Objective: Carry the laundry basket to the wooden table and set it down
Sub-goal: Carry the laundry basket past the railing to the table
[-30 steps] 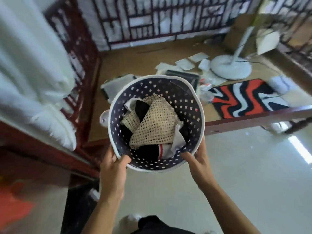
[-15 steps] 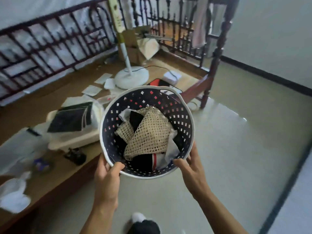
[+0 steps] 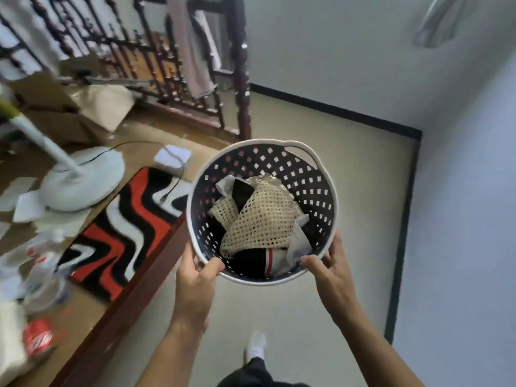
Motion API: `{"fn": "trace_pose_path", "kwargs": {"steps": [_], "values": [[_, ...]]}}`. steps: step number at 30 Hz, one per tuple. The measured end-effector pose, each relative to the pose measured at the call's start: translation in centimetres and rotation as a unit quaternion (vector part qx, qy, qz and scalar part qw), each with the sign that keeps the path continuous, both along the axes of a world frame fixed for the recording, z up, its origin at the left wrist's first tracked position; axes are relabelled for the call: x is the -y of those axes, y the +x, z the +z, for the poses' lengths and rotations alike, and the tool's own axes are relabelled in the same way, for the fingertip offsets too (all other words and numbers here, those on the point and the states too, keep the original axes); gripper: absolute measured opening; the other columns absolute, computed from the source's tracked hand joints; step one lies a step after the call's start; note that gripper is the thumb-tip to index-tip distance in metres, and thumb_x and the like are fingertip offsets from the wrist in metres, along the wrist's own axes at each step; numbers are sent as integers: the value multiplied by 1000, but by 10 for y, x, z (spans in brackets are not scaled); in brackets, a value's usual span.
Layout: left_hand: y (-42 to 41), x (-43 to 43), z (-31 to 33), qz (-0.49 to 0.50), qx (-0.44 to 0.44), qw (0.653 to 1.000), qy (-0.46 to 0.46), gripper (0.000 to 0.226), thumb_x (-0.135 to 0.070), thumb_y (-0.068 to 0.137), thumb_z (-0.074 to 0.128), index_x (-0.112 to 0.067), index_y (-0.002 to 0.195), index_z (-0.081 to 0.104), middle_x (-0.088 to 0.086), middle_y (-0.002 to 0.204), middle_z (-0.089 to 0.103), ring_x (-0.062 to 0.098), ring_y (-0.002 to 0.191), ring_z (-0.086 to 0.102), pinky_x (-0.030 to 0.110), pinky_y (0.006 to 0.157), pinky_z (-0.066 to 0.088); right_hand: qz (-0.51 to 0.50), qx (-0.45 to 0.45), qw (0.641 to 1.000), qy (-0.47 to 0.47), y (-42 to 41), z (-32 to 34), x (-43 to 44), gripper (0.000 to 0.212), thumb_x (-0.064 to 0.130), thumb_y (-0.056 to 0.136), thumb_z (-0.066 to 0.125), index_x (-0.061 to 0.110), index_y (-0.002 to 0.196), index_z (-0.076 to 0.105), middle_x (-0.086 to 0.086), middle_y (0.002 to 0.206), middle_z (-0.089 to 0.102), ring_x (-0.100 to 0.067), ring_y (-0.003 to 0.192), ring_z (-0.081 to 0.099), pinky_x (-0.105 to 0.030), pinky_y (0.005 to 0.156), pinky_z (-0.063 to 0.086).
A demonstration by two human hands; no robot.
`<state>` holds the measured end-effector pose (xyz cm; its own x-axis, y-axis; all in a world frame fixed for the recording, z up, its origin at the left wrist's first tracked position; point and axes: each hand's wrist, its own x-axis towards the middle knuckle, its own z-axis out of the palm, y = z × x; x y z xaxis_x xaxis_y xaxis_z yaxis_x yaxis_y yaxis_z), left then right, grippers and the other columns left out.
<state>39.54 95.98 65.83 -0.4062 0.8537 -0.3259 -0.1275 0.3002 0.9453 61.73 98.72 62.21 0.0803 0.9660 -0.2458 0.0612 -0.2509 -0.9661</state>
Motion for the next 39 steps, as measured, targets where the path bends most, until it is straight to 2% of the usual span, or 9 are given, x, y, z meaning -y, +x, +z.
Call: {"fn": "trace_pose_path", "kwargs": {"steps": [4,8,13,18,23,28,31,34,39], "values": [[60,-113,11,-108,-24,994,8,63,-4,71,57,-24,130,62,-4,106,78,13,95,71,28,81,57,-101,-9,995,17,59,8,-66,90,22,77,69,38,160,39,2,154,60,-24,137,63,-61,113,54],[126,-213,13,-167,-35,985,7,59,-7,69,58,-28,123,65,5,111,77,20,101,71,32,82,56,-176,-24,984,12,118,-1,-135,81,17,83,64,38,158,43,5,149,63,-20,134,64,-60,113,54],[202,-330,-1,-148,-47,987,-29,52,-7,67,61,-28,115,59,9,110,75,30,108,70,48,95,57,-179,-48,983,-18,192,-23,-251,77,16,82,65,39,154,48,7,144,67,-21,133,66,-61,112,54],[239,-426,5,-113,-46,992,-32,51,5,80,60,-23,122,57,9,112,74,28,107,70,42,90,58,-131,-55,989,-40,235,-14,-368,75,17,80,66,38,150,52,1,143,69,-26,132,67,-63,110,55],[240,-521,8,-38,-32,999,-13,44,9,86,54,-14,123,60,-2,90,74,15,88,69,22,71,54,-56,-28,998,-24,239,-4,-500,85,15,79,65,37,158,44,2,148,67,-26,136,66,-63,112,53],[223,-636,-5,18,-27,999,8,37,10,85,53,-9,115,60,-16,64,67,8,68,64,24,66,55,1,-8,1000,-11,220,-5,-642,93,18,76,65,38,162,37,4,152,65,-22,139,64,-61,116,50],[206,-716,-10,34,-27,999,15,30,8,81,54,-7,107,58,-16,58,60,15,59,55,39,61,51,18,-1,1000,-8,204,-3,-726,94,18,75,65,40,162,37,6,152,64,-22,139,64,-61,115,51],[194,-793,0,42,-39,998,19,25,12,85,51,-3,104,56,-19,52,56,1,51,48,23,56,48,22,-10,1000,0,192,8,-801,92,15,77,65,40,161,38,6,150,66,-22,136,66,-61,114,52],[188,-905,9,42,-41,998,27,25,4,78,57,-19,87,54,-21,50,53,-2,50,47,29,66,46,23,-21,999,11,188,19,-914,93,14,78,64,40,163,36,6,151,66,-23,137,65,-60,115,52]]}}
